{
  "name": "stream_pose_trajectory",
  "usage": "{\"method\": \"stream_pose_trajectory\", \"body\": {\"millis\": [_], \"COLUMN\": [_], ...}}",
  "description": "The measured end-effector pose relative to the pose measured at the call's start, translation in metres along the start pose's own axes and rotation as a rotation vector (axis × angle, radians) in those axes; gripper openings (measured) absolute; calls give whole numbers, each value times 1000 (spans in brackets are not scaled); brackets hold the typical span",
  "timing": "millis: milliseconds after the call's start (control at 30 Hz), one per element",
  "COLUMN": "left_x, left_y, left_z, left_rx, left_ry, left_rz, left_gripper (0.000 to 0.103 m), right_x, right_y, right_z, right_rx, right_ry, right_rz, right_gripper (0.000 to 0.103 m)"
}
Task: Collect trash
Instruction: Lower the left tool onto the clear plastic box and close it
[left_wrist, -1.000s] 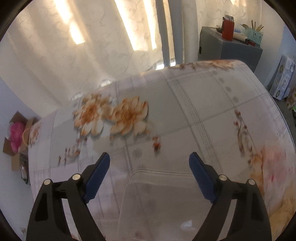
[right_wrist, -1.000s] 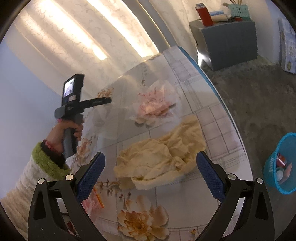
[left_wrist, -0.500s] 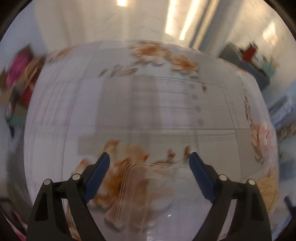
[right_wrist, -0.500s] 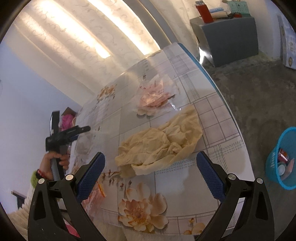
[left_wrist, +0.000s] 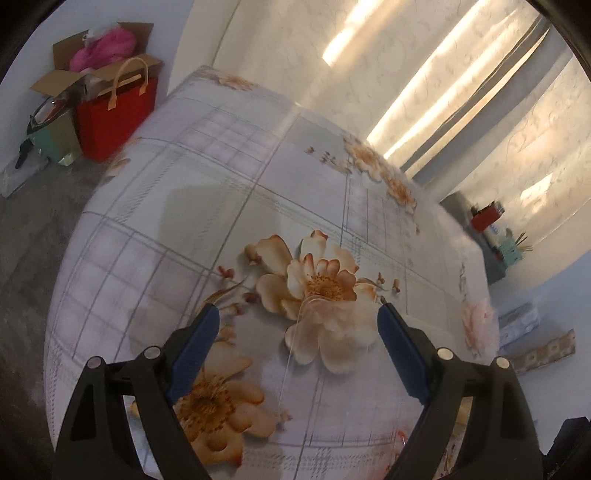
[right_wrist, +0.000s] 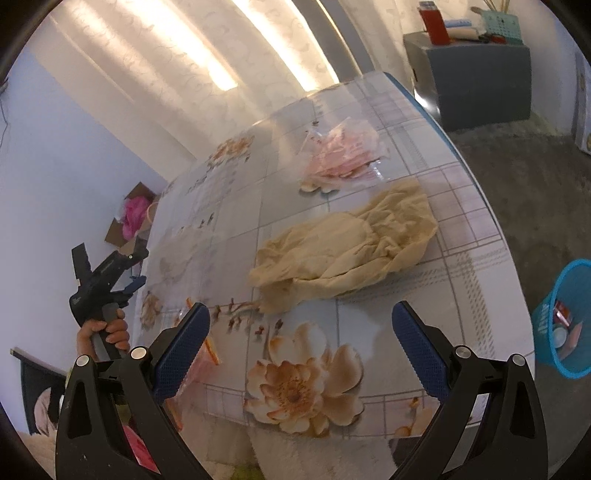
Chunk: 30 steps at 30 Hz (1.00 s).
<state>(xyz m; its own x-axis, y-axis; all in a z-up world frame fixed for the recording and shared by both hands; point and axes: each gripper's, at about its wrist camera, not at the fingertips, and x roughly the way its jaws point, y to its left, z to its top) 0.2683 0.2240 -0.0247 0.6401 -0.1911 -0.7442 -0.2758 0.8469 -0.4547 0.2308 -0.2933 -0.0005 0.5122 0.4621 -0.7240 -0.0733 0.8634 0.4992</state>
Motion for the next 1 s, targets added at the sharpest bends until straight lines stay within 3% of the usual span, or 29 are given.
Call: {"method": "stream_pose_trajectory", "body": {"millis": [133,200,267,400,500,567,733,1000], "left_x": [-18,-26,-29,-29,-24,-13,31,58], "left_y": [-3,-20,-39,-91,-112,-119,-121,-130], "left_z": [-11,-15,-20,-44,-57,-59,-47,-36], "left_rx": [49,179,342,828,1075,1197,1282,1313], "left_ry": [-54,-67,-36,-10,8,66,255,326], "left_rz": [-113,-198,-250,-185,-132,-131,-126,-129], "left_gripper": [85,87,96,97,97,97,97,98], "right_x": [4,7,7,10,12,15,18,22], "right_y": [7,11,15,20,21,22,24,27], "right_z": [-2,-3,-5,-4,-3,-4,-5,-2], "right_rx": [-9,-19,-29,-39,-40,-35,-39,-43], "right_ry": [14,26,30,34,39,45,59,75], "right_rz": [2,2,3,4,3,4,2,-3], "right_gripper": [95,95,95,95,95,95,95,95]}}
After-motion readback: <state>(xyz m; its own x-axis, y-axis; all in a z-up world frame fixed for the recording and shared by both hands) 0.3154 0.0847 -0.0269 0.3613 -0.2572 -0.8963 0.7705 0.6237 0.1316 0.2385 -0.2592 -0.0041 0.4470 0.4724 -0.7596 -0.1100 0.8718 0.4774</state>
